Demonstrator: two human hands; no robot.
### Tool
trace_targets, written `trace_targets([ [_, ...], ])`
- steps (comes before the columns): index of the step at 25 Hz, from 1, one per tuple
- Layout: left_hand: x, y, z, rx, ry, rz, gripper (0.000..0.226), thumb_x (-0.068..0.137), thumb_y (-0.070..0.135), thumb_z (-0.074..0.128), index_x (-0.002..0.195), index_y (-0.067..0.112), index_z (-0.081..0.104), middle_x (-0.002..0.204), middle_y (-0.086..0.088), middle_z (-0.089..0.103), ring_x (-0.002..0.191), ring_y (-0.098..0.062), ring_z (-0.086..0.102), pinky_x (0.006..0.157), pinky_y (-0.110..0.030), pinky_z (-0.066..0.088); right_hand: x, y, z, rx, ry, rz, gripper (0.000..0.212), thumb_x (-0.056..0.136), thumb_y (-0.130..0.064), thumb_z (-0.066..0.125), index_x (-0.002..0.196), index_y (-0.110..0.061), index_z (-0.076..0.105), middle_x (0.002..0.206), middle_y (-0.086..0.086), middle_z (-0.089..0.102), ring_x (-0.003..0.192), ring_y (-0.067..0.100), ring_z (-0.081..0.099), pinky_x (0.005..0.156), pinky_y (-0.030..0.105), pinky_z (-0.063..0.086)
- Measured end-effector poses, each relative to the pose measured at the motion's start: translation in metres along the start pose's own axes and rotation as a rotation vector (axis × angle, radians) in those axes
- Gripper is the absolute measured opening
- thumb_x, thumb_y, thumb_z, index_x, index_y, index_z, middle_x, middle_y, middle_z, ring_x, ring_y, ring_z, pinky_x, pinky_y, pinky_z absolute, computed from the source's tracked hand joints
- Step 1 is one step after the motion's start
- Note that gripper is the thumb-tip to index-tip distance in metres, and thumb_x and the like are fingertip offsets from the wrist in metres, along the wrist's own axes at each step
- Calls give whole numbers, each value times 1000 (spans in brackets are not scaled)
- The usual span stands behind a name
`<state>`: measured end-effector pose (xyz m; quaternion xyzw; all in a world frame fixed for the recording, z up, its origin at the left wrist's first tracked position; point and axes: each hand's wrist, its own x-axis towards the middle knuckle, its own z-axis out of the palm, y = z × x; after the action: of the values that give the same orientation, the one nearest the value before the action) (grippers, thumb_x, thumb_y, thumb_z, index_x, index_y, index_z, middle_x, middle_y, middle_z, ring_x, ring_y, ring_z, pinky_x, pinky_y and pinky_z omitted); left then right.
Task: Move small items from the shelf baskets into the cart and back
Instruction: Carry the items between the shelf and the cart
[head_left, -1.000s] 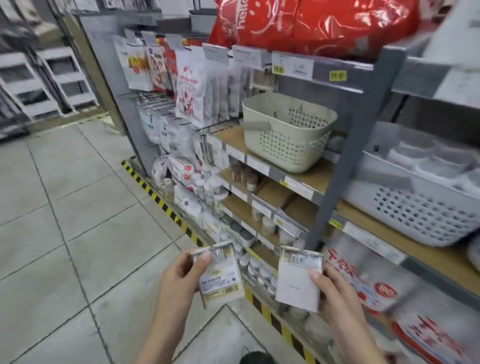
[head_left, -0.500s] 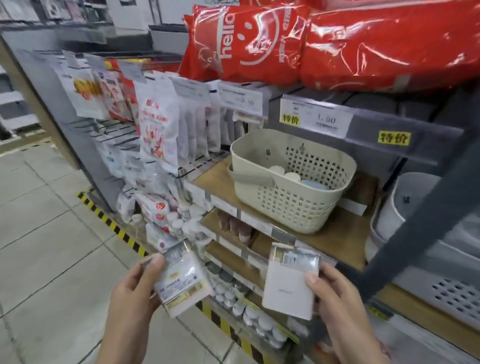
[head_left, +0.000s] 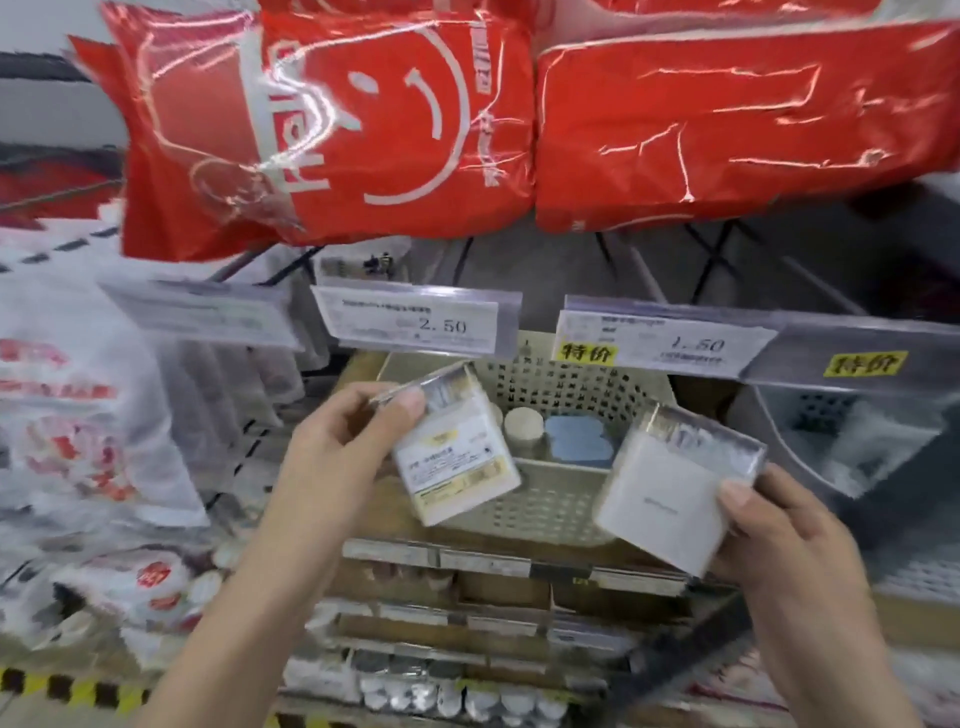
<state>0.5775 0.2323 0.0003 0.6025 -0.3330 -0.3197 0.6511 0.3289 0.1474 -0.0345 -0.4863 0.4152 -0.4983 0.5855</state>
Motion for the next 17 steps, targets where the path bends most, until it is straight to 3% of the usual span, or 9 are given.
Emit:
trace_targets([
  [2,20,1,8,46,-63,18,22,73,38,63,87,23,69,76,8,71,71,-6,66,66,-25,48,5,0,3,-33,61,-15,33,64,-23,72,94,-11,65,95,12,72,81,20,66,60,20,55],
  [7,64,-9,29,209,-149,64,10,86,28,64,96,26,67,90,15,71,86,2,64,67,-15,45,20,-11,9,-73,134,-72,65,50,-50,81,102,-16,64,104,7,72,91,18,68,77,33,56],
  [10,85,-17,40,301,-307,89,13,81,32,70,91,26,65,86,13,70,82,1,64,68,-14,49,32,-14,15,-44,130,-131,22,80,-19,67,101,-19,63,100,-2,73,90,10,69,68,21,56],
  [13,106,-32,51,447,-593,19,22,77,30,75,96,30,63,88,17,69,82,4,65,75,-16,52,41,-13,26,-47,86,-151,25,90,-3,54,103,-22,62,99,-11,73,93,6,68,67,16,54],
  [16,126,-50,70,686,-760,-24,40,71,34,80,104,17,64,98,2,68,92,-13,64,82,-33,54,47,-8,25,-41,91,-151,27,89,-2,56,106,-23,62,104,-8,72,99,10,67,72,20,55],
  [17,130,-55,77,743,-783,-23,40,69,32,82,100,14,64,97,-1,68,91,-16,63,80,-31,53,50,-7,23,-33,104,-153,27,88,-2,57,107,-22,61,105,-7,72,100,11,67,74,23,55],
])
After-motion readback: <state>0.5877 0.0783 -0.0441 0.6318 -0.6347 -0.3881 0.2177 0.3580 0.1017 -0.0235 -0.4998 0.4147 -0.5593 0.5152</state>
